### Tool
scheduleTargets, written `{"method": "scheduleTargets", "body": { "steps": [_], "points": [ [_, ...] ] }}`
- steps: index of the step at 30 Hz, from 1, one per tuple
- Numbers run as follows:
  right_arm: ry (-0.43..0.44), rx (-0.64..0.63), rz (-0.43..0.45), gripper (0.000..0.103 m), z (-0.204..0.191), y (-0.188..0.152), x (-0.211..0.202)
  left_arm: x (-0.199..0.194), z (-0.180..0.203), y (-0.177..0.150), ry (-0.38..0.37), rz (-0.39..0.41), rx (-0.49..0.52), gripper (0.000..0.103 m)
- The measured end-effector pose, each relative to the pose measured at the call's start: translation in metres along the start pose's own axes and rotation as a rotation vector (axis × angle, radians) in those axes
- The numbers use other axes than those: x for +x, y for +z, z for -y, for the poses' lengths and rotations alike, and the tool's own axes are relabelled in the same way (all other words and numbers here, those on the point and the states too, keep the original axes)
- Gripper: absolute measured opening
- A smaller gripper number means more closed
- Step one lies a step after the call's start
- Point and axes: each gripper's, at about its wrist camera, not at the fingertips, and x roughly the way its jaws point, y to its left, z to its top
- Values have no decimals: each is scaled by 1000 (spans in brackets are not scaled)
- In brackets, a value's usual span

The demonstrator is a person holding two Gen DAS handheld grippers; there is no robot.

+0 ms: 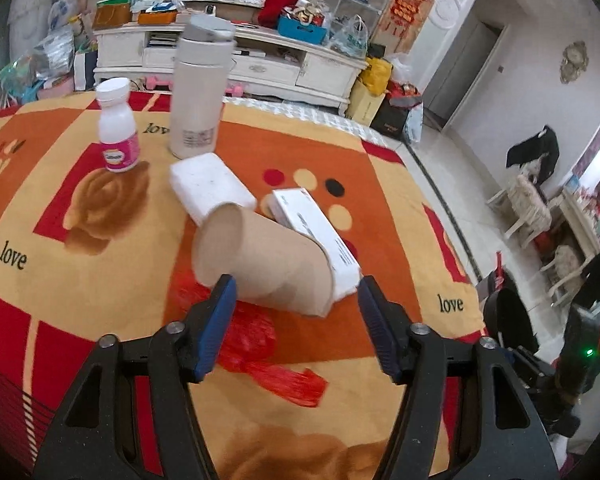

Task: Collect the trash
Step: 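Move both open tools back to the table toward the brown paper tube and white box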

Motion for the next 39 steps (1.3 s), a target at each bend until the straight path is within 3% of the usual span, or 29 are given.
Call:
{"method": "scheduleTargets", "body": {
  "steps": [6,10,15,18,19,23,34,39],
  "points": [
    [13,6,-19,72,-3,1,4,5,-19,8,-13,15,-9,72],
    [16,-1,-32,72,-9,2,8,23,-28,7,-28,-16,-56,72],
    [17,-13,-44,73,-14,4,14,36,-33,11,-28,0,-101,72],
    [22,-16,-53,73,-18,9,20,38,-40,14,-37,23,-146,69],
    [27,-17,-54,73,-19,11,22,40,-41,14,-36,23,-155,64],
    [49,-28,-53,73,-29,26,35,42,-44,16,-46,18,-162,64],
    [122,-71,-53,73,-71,90,85,-11,-75,35,0,58,-142,63],
    [92,-145,-64,73,-103,114,121,-24,-82,30,19,56,-130,63]
  ]
}}
